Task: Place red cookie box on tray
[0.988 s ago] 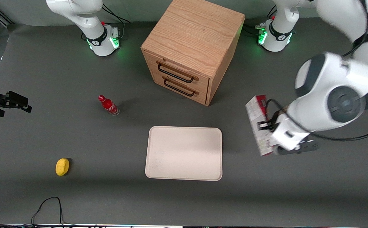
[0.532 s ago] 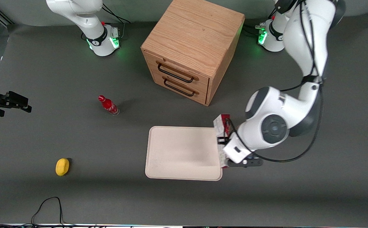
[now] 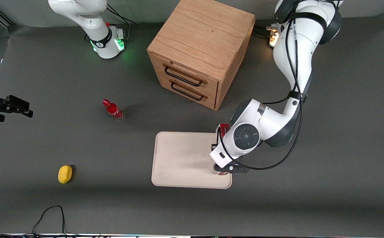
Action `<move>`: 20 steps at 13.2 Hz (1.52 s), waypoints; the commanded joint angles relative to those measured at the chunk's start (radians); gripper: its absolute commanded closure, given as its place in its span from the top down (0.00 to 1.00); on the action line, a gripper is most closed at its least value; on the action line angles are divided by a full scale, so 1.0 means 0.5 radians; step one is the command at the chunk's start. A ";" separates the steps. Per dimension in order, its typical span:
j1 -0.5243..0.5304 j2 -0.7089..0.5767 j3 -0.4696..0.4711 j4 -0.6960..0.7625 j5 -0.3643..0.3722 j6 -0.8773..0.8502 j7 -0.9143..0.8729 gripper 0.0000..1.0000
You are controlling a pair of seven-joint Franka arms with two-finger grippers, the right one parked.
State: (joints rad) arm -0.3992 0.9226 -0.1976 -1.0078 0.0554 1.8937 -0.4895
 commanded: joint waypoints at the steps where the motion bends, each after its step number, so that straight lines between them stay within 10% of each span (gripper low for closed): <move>1: -0.048 0.087 0.058 0.117 0.030 0.035 -0.073 0.00; 8: -0.052 0.152 0.085 0.107 0.036 0.106 -0.156 0.00; 11: -0.058 0.146 0.082 0.080 0.128 0.112 -0.159 0.85; 12: -0.055 0.140 0.079 0.080 0.129 0.097 -0.162 0.99; 20: -0.045 0.094 0.079 0.080 0.135 0.032 -0.153 1.00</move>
State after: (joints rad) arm -0.4088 0.9795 -0.1716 -0.9836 0.1046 1.9379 -0.5470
